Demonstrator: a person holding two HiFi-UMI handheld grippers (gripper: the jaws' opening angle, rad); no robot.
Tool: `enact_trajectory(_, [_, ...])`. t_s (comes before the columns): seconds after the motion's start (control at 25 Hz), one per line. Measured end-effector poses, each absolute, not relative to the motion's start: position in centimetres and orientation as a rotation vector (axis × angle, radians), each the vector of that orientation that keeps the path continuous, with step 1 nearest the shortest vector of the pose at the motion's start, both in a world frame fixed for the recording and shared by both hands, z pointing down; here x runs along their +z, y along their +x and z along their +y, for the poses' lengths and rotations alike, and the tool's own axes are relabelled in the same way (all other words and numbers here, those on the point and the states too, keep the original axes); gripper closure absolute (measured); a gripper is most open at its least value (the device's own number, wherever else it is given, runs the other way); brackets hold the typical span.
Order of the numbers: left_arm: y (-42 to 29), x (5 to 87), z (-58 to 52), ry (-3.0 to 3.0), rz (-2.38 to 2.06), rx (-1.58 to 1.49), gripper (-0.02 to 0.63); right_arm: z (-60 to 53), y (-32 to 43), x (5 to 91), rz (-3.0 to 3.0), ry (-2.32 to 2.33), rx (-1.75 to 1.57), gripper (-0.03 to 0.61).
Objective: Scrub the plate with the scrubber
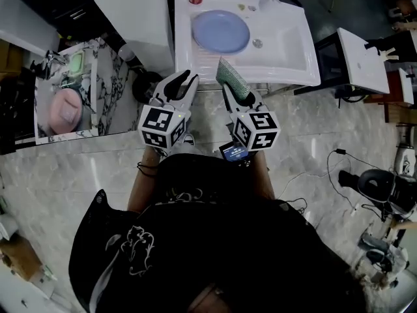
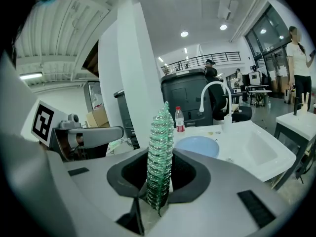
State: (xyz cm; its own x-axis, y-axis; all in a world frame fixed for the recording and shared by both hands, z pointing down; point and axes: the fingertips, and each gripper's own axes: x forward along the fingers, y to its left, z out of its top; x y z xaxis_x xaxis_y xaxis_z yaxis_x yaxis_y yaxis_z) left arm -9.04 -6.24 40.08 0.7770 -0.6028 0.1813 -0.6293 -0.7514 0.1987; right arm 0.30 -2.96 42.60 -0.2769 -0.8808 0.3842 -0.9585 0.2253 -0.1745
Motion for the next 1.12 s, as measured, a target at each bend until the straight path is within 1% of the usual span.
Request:
enact_trajectory(0.24, [-9.4,41.7,-8.4,2.679,-0.923,0.156,0.525,-4.9,1.2,42.2,-2.266,1.786,0.582,0.486])
enact_trajectory(0.64, [-8.2,43.9,-11.7,2.609,-0.968,0.211,0.521,-10.5,6.2,42.3,-2.260,1.766,0.582,0.486])
enact_trajectory(0.76, [-7.2,44.9,-13.5,2.568,-1.018,0.243,0.501,-13.6,8.5,42.7,-2.268,1.720,0.578,0.486])
enact_trajectory(0.88, [-5.3,45.9,-15.4,2.533,-1.051,0.279,0.462,-16.9,10.9,43.6,-2.277,1.651,0.573,0.486])
enact_trajectory(1.12, [-1.6,48.2,-19.2,2.392,-1.141,0.292,0.437,-23.3,14.6,46.3,-2.295,1.433,0.588,0.486])
